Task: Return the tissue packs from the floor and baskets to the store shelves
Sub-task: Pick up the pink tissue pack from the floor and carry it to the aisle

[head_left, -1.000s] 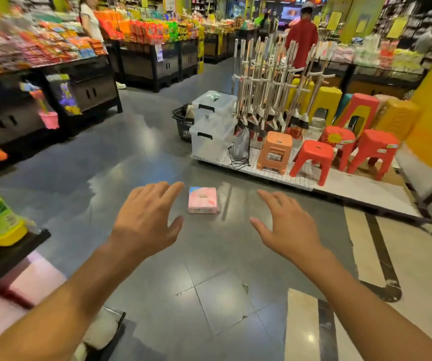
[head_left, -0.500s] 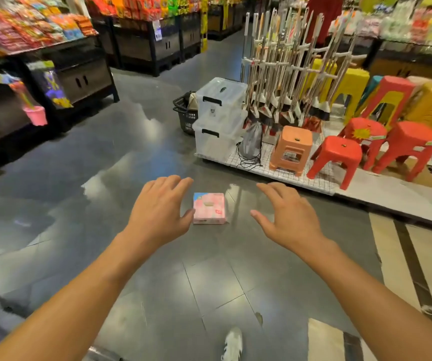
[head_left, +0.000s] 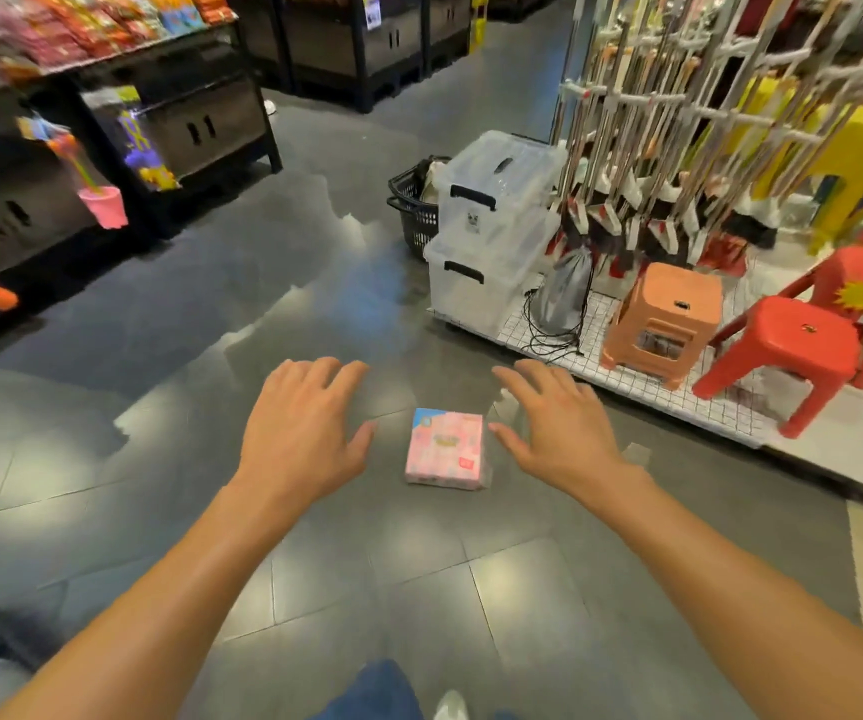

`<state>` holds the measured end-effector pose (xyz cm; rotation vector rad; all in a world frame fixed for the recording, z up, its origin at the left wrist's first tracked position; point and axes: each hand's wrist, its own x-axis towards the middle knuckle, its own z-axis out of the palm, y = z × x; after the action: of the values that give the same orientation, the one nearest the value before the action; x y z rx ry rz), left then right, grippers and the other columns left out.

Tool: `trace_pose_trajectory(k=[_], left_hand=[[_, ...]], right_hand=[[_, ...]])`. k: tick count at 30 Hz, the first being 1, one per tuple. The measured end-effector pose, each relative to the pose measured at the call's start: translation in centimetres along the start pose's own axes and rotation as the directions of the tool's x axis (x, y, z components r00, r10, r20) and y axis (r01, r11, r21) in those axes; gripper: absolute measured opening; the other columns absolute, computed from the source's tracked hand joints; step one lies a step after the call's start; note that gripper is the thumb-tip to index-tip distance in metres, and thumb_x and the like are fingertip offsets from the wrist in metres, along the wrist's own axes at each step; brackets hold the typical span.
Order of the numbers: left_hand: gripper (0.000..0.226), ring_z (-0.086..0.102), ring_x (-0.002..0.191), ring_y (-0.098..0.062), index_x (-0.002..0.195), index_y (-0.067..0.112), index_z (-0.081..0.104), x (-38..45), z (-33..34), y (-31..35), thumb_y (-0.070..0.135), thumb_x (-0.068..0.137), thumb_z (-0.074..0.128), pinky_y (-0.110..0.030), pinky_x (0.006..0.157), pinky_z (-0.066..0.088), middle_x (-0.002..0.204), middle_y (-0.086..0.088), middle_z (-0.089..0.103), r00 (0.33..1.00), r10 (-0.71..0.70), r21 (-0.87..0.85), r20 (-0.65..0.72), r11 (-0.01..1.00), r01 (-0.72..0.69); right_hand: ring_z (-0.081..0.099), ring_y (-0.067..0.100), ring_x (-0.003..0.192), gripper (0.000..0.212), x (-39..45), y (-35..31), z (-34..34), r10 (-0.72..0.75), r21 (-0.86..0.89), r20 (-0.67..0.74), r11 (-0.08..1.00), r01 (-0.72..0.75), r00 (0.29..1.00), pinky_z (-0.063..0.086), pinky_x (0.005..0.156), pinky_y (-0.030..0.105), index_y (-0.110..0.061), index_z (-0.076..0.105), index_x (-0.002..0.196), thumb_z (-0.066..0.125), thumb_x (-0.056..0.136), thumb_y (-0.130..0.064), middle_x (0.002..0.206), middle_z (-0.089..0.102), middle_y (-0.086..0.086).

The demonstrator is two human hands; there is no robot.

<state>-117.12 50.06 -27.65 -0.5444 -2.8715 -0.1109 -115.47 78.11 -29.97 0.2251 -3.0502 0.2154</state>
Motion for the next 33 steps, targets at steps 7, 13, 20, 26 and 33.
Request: trace_pose_trajectory(k=[7,13,20,26,33], left_hand=[[0.057,0.062,0.091,-0.036,0.117,0.012,0.066,11.0,6.3,-2.5,0.046,0.073,0.060,-0.044,0.087,0.046,0.103,-0.010,0.067,0.994,-0.082,0.031,0.074,0.996,0.080],[0.055,0.065,0.090,-0.038,0.115,0.009,0.068,23.4,13.6,-3.5,0.035,0.068,0.079,-0.046,0.086,0.050,0.101,-0.013,0.069,0.991,-0.020,-0.089,0.129,0.996,0.032],[0.055,0.066,0.098,-0.037,0.117,0.009,0.069,35.0,23.4,-3.8,0.039,0.072,0.062,-0.044,0.093,0.048,0.108,-0.013,0.070,0.973,-0.005,-0.219,0.231,0.974,0.057],[0.053,0.064,0.099,-0.037,0.123,0.013,0.065,39.0,37.3,-4.5,0.035,0.075,0.072,-0.043,0.089,0.049,0.110,-0.011,0.069,0.961,-0.015,-0.237,0.276,0.968,0.083],[0.056,0.062,0.105,-0.039,0.131,0.016,0.060,37.2,60.7,-5.5,0.034,0.079,0.070,-0.044,0.091,0.045,0.115,-0.012,0.068,0.842,-0.133,-0.171,0.523,0.951,0.256]], right_hand=[[0.049,0.029,0.125,0.067,11.8,4.9,3.0,-0.006,-0.002,0.050,1.000,0.006,0.999,0.048,0.091,0.046,-0.024,0.044,0.146,0.060,0.088,-0.054,0.139,0.050,0.003],[0.048,0.029,0.126,0.066,21.3,10.2,6.5,0.090,0.013,0.102,0.996,-0.092,0.991,0.048,0.095,0.047,-0.026,0.044,0.145,0.062,0.088,-0.053,0.142,0.048,0.004],[0.053,0.032,0.121,0.063,32.0,16.0,13.8,0.194,0.055,0.200,0.976,-0.209,0.960,0.050,0.094,0.046,-0.024,0.047,0.144,0.061,0.089,-0.053,0.139,0.052,0.006],[0.048,0.033,0.128,0.063,38.9,21.8,28.2,0.259,0.093,0.383,0.944,-0.316,0.887,0.046,0.098,0.045,-0.025,0.042,0.146,0.061,0.091,-0.050,0.143,0.048,0.005],[0.046,0.033,0.131,0.069,39.8,26.8,53.8,0.228,0.049,0.608,0.945,-0.322,0.760,0.048,0.096,0.048,-0.028,0.036,0.150,0.062,0.090,-0.050,0.147,0.041,0.005]])
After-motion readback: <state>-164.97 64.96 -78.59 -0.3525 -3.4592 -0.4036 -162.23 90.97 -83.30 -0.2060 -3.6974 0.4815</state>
